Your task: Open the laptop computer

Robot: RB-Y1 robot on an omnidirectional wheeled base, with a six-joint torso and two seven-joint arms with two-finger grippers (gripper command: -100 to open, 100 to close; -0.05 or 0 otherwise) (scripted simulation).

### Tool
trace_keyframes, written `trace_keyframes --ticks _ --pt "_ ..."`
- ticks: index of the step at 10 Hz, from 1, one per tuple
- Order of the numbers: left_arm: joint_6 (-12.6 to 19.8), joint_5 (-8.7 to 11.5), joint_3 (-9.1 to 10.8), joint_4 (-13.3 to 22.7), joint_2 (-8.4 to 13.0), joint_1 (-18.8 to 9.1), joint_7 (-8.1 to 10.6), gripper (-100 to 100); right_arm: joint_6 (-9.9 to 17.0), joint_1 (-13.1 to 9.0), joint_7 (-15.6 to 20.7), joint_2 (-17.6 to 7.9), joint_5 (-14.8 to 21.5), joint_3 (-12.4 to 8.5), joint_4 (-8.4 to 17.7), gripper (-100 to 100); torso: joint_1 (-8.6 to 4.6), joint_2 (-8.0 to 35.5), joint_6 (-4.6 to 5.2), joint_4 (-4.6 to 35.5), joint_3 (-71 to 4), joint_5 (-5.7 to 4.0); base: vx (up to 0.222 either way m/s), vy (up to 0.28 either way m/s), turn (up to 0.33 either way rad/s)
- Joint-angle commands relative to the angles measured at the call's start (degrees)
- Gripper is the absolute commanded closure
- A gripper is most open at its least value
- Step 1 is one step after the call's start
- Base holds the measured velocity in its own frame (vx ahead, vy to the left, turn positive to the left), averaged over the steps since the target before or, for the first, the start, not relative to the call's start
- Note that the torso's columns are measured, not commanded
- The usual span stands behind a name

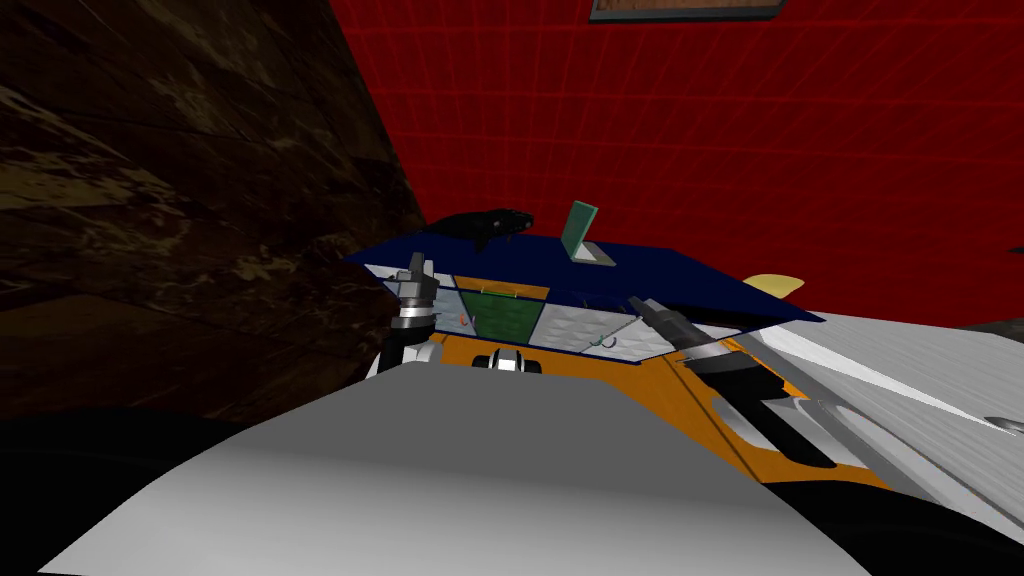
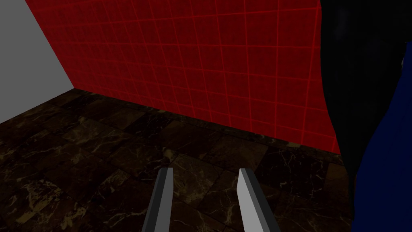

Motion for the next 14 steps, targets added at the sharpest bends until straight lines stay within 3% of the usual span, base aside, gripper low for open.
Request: trace_keyframes --ticks 1,2,3,5,6,7,8,10,11,12,13,14 --pt "0.0 0.0 0.0 0.0 0.0 0.0 0.0 0 1.1 2.0 -0.7 -4.4 1.8 -3.6 2.0 -100 0.12 0.0 0.03 0.0 0.0 0.03 -0.006 0.111 -0.016" --pt "0.0 0.0 0.0 0.0 0.0 0.0 0.0 0 1.1 2.0 -0.7 -5.7 1.8 -3.6 2.0 -100 0.06 0.0 -0.01 0.0 0.0 0.03 -0.006 0.056 0.001" --pt "0.0 0.0 0.0 0.0 0.0 0.0 0.0 0 2.0 3.8 -1.2 -7.7 3.5 -6.3 3.9 -100 -0.14 0.0 0.0 0.0 0.0 -0.04 0.004 0.086 -0.001" --pt "0.0 0.0 0.0 0.0 0.0 0.0 0.0 0 2.0 3.8 -1.2 -9.8 3.5 -6.4 3.9 -100 -0.03 0.0 0.01 0.0 0.0 -0.01 -0.003 0.061 -0.008" --pt "0.0 0.0 0.0 0.0 0.0 0.0 0.0 0 2.9 5.6 -1.7 -11.9 5.2 -9.2 5.8 -100 -0.13 0.0 0.01 0.0 0.0 -0.04 -0.007 0.079 -0.002" --pt "0.0 0.0 0.0 0.0 0.0 0.0 0.0 0 2.9 5.6 -1.7 -13.5 5.2 -9.3 5.8 -100 0.03 0.0 0.02 0.0 0.0 -0.01 -0.001 0.082 -0.015" --pt "0.0 0.0 0.0 0.0 0.0 0.0 0.0 0 3.8 7.5 -2.2 -15.3 6.9 -11.7 7.9 -100 0.04 0.0 0.01 0.0 0.0 0.02 -0.001 0.097 -0.007" --pt "0.0 0.0 0.0 0.0 0.0 0.0 0.0 0 3.8 7.5 -2.2 -18.1 6.9 -12.1 7.9 -100 0.03 0.0 0.0 0.0 0.0 0.01 0.002 0.068 -0.005" --pt "0.0 0.0 0.0 0.0 0.0 0.0 0.0 0 4.7 9.3 -2.8 -20.1 8.6 -14.7 10.0 -100 -0.15 0.0 0.0 0.0 0.0 -0.05 0.004 0.069 -0.001" --pt "0.0 0.0 0.0 0.0 0.0 0.0 0.0 0 4.7 9.3 -2.8 -22.3 8.6 -14.7 10.0 -100 -0.06 0.0 0.02 0.0 0.0 -0.03 0.005 0.072 -0.011" --pt "0.0 0.0 0.0 0.0 0.0 0.0 0.0 0 5.6 11.2 -3.3 -24.3 10.2 -17.2 12.2 -100 0.0 0.0 0.01 0.0 0.0 0.0 0.008 0.09 -0.007" --pt "0.0 0.0 0.0 0.0 0.0 0.0 0.0 0 5.6 11.2 -3.3 -25.8 10.2 -17.3 12.2 -100 0.08 0.0 0.03 0.0 0.0 0.01 0.011 0.077 -0.014"
